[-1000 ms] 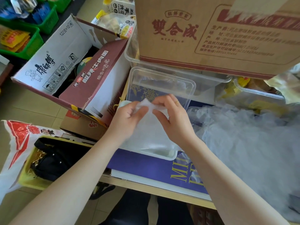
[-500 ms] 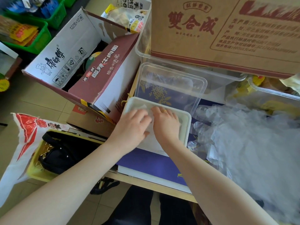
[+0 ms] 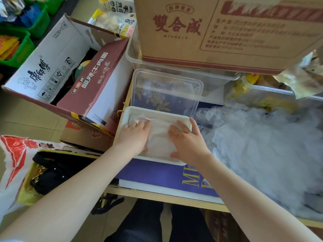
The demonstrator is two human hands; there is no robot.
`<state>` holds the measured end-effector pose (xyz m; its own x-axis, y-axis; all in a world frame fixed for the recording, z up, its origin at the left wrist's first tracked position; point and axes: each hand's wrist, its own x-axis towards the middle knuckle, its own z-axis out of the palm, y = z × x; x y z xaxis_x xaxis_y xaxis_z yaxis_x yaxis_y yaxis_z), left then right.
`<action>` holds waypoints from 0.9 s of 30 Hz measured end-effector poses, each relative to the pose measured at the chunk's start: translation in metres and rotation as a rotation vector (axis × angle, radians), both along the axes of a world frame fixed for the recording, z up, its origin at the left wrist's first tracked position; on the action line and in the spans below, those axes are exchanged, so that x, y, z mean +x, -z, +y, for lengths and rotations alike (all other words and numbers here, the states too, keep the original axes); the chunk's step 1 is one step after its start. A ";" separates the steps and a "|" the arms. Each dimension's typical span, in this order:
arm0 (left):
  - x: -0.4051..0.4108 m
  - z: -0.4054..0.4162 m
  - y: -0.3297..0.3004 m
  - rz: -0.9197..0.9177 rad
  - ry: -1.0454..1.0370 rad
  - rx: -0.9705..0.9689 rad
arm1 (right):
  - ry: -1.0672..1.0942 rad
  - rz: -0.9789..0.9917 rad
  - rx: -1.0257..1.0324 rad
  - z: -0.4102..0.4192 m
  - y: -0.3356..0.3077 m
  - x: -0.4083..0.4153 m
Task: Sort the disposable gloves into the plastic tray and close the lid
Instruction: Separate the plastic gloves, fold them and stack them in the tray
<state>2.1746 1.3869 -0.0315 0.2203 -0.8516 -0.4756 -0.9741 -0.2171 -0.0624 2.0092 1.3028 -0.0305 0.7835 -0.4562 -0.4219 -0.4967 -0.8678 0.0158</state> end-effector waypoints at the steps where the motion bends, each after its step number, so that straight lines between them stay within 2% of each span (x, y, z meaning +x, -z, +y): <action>1: -0.002 -0.001 -0.003 -0.015 -0.005 0.027 | -0.004 -0.053 0.015 -0.003 -0.004 -0.005; 3: -0.007 -0.004 -0.011 -0.048 0.011 0.034 | 0.064 -0.289 0.014 -0.005 -0.010 -0.019; 5: -0.015 -0.007 -0.023 -0.017 0.014 -0.042 | 0.274 -0.541 0.036 -0.012 -0.009 -0.046; 7: -0.027 -0.012 -0.036 0.061 0.005 -0.191 | 0.529 -0.637 0.036 -0.018 -0.004 -0.079; 10: -0.056 -0.023 -0.052 0.293 0.033 -0.360 | 0.808 -0.497 0.016 -0.031 0.010 -0.132; 13: -0.090 -0.037 -0.053 0.466 0.119 -0.357 | 1.066 -0.302 0.010 -0.037 0.018 -0.177; 16: -0.126 -0.049 -0.049 0.513 0.187 -0.342 | 1.282 -0.228 -0.051 -0.035 0.025 -0.216; 18: -0.148 -0.057 -0.045 0.532 0.204 -0.335 | 1.305 -0.222 -0.085 -0.033 0.031 -0.236; 21: -0.174 -0.067 -0.038 0.548 0.192 -0.289 | 1.222 -0.272 -0.098 -0.032 0.033 -0.252; 27: -0.213 -0.090 -0.037 0.623 0.169 -0.307 | 1.055 -0.601 -0.189 -0.039 0.029 -0.261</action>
<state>1.9613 1.2968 0.0059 -0.1615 -0.9658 -0.2029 -0.8306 0.0220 0.5564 1.7483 1.2634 -0.0599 0.0412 -0.9989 0.0204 -0.9254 -0.0458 -0.3761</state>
